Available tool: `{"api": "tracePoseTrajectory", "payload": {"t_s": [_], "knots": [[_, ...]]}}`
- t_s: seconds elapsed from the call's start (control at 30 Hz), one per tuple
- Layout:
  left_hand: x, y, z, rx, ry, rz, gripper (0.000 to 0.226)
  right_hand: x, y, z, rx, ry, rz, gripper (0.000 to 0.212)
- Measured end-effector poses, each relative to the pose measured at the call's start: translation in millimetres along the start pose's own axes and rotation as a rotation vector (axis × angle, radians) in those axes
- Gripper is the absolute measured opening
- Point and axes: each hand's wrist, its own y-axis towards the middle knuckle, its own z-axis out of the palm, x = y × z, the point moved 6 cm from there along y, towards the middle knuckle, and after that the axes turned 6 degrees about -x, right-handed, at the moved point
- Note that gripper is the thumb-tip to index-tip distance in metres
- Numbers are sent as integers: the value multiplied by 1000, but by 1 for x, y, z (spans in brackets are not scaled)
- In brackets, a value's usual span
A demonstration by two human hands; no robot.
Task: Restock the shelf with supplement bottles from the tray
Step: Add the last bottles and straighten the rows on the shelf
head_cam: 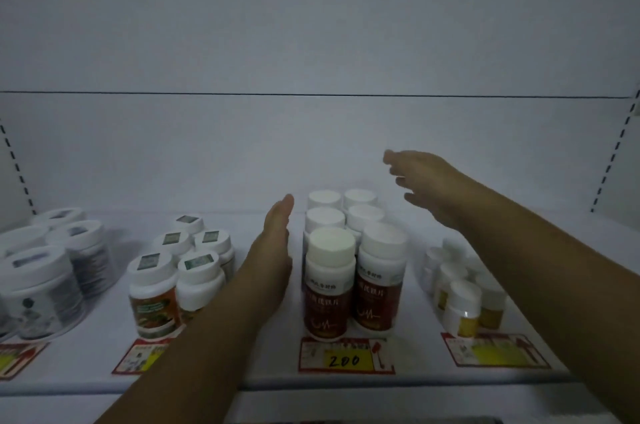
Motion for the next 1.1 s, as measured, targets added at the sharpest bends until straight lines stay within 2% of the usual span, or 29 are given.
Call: {"api": "tracePoseTrajectory", "payload": {"t_s": [0.07, 0.17, 0.23, 0.33, 0.47, 0.67, 0.8, 0.87, 0.97, 1.03, 1.1], "knots": [[-8, 4, 6, 0, 25, 17, 81, -6, 12, 16, 114, -67, 89, 47], [5, 1, 23, 160, -26, -95, 68, -19, 11, 41, 268, -155, 165, 27], [8, -4, 24, 158, -27, -83, 57, -22, 8, 48, 308, -166, 171, 25], [9, -5, 28, 156, 7, -108, 61, -22, 7, 47, 315, -140, 165, 23], [1, -9, 30, 58, 76, -108, 52, -21, 5, 42, 314, -143, 156, 25], [-4, -14, 29, 86, 128, -23, 63, -25, 3, 43, 321, -130, 169, 37], [-2, -15, 31, 102, 79, -71, 62, -26, 0, 43, 322, -128, 189, 42], [-2, -17, 31, 114, 52, -93, 61, -23, -1, 40, 264, -144, 182, 50], [-8, -16, 23, 56, 42, 43, 60, -9, 4, 19, 32, -253, 43, 66], [-22, -20, 15, -17, 33, 256, 54, -2, 3, -3, -97, -231, -3, 69], [-38, -33, 10, -38, 3, 467, 56, -3, -6, -23, -140, -161, -1, 72]]}}
